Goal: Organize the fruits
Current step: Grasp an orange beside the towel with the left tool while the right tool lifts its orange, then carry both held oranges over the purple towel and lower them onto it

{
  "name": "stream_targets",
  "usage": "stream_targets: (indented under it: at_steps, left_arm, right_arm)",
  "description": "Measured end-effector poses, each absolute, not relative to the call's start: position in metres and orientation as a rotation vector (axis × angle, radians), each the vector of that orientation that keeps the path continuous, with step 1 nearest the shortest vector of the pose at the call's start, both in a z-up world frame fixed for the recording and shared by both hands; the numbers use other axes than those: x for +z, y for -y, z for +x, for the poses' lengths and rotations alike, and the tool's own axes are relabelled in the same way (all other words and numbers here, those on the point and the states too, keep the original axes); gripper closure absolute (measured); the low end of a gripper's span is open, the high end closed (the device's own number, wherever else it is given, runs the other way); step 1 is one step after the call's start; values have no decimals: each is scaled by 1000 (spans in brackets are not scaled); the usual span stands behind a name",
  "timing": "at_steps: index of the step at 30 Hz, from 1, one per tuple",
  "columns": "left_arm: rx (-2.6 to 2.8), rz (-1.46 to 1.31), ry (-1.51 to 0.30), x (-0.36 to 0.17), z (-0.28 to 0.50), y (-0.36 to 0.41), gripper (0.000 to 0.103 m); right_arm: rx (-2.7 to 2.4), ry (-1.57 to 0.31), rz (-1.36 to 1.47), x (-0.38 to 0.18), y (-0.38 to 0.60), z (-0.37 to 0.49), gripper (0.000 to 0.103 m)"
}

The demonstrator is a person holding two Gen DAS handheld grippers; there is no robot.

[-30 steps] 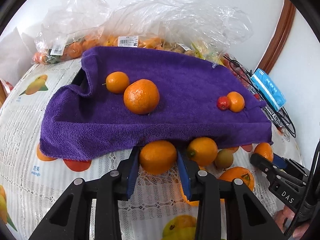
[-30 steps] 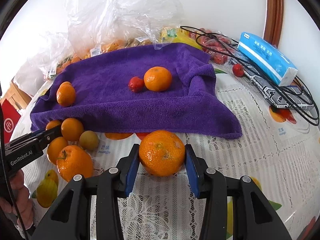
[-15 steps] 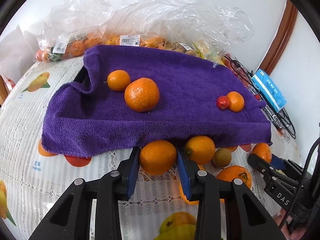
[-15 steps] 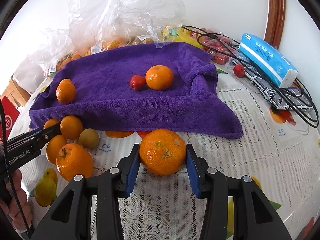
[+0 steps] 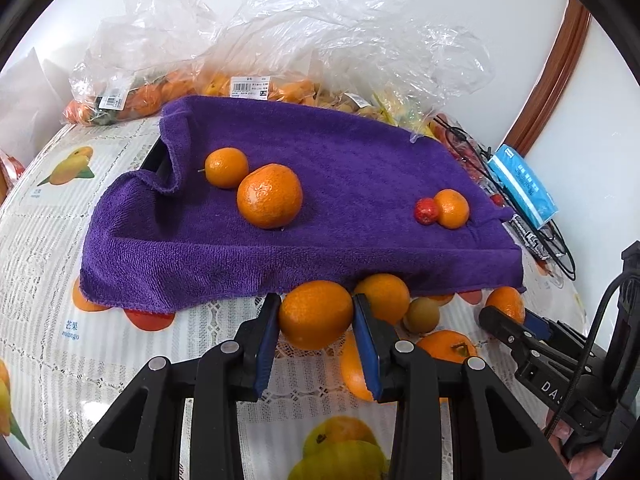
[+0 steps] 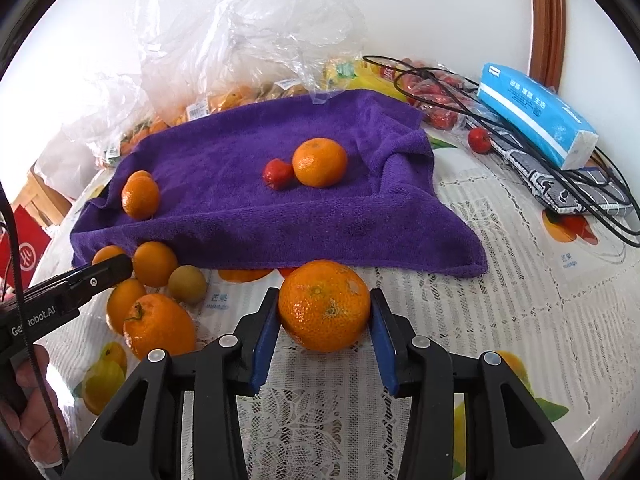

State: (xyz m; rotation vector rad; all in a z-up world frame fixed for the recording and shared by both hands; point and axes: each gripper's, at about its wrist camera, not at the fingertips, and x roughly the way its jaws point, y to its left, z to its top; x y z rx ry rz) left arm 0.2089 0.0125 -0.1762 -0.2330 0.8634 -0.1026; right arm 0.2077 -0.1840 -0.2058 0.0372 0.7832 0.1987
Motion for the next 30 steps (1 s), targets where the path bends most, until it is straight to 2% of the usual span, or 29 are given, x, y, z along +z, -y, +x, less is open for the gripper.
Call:
stream_targets:
  at_steps: [12, 20, 30]
  left_arm:
    - [-133, -247, -832, -157, 191, -24, 69]
    - [-135, -266, -774, -127, 175, -42, 69]
    - [-96, -269, -675, -87, 213, -63, 69]
  right_arm:
    - [224, -719, 73, -189, 184, 186, 60]
    - [229, -666, 89, -150, 182, 176, 60]
    - [284, -574, 95, -103, 157, 207, 60]
